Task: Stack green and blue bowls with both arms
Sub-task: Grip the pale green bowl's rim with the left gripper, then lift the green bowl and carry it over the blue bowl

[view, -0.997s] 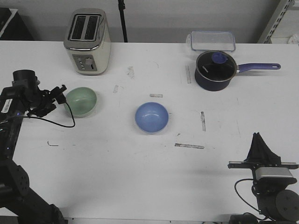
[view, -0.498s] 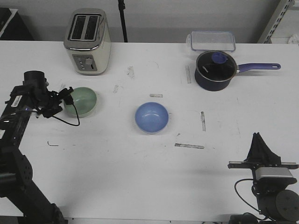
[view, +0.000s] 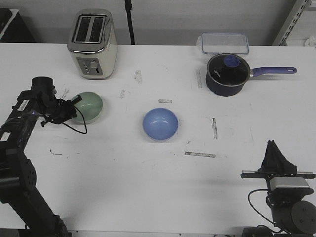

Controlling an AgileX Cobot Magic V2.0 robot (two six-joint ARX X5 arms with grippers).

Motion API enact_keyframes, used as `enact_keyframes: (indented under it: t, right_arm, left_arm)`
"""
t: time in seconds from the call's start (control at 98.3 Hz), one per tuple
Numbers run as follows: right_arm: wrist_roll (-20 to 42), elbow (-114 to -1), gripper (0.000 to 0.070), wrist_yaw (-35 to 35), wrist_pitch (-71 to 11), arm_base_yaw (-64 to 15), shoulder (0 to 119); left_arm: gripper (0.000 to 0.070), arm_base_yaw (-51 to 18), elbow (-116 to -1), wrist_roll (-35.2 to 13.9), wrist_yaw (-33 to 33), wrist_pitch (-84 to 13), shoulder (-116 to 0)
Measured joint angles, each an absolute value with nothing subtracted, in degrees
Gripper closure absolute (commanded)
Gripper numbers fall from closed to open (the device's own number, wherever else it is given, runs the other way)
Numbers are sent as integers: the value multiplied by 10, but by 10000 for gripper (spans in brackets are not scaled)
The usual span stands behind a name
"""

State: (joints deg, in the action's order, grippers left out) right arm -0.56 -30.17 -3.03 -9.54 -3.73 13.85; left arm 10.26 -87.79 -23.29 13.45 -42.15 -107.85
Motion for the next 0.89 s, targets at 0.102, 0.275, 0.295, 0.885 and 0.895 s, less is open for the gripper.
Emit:
enact_keyframes:
  t: [0.102,0.275,0.295,0.885,0.895]
  right_arm:
    - [-6,-302,684,-30,-95,-37,138]
    - [-6,-302,684,-30,-95,-37,138]
    - [-6,-302,684,-30,-95,-37,138]
    - [-6,-302,684,-30,-95,-37,138]
    - [-6,-302,684,-30,-95,-37,138]
  left_arm:
    - [700,103,-878,-233,135,-423,-1079]
    - [700,100,-878,-233,142,-423,-1074]
    - [700,99,-878,-233,144,-423,-1072]
    - [699,-70,-878,-303,164,-402,-977]
    - [699,-76,-878,-306,164,-399,-977]
